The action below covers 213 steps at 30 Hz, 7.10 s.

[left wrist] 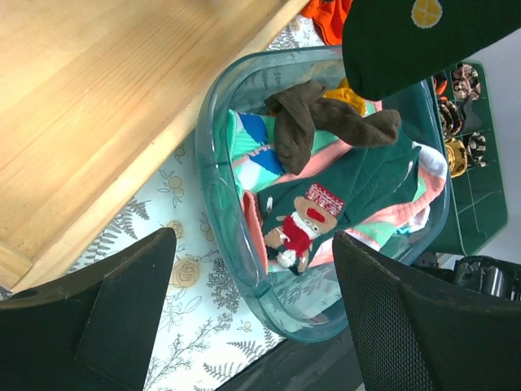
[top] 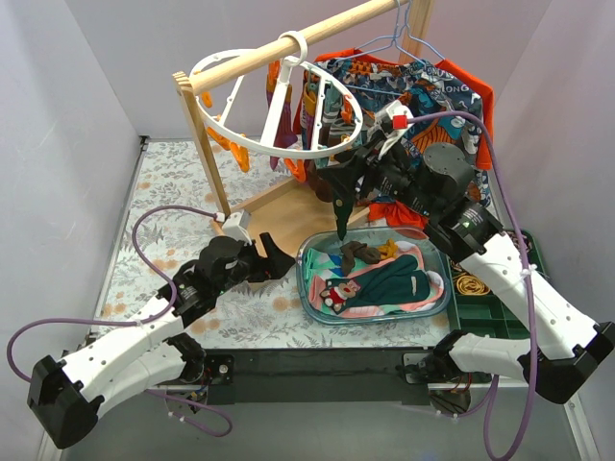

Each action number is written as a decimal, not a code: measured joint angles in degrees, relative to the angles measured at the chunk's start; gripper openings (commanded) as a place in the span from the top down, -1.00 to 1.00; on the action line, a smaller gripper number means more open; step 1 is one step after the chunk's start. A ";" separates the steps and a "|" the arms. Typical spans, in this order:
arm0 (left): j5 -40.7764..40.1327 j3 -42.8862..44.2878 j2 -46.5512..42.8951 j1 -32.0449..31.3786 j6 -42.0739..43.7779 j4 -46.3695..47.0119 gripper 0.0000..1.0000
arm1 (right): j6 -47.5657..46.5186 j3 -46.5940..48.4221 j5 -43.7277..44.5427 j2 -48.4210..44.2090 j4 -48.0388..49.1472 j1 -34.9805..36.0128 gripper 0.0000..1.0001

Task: Clip the socks to the hanger
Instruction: Open the clamp at the hanger.

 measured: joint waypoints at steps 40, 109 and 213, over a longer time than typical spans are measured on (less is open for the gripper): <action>5.31 8.59 4.94 -0.13 8.13 10.03 -0.53 | -3.23 -7.13 22.10 -1.66 5.03 3.26 0.39; -11.08 46.25 20.24 -11.74 8.90 2.99 -0.37 | -5.16 -25.31 -2.45 -3.10 39.74 -0.11 0.14; -22.36 40.15 27.80 -13.31 31.91 21.81 1.00 | -10.12 -26.12 3.78 -13.09 -5.84 -4.17 -0.40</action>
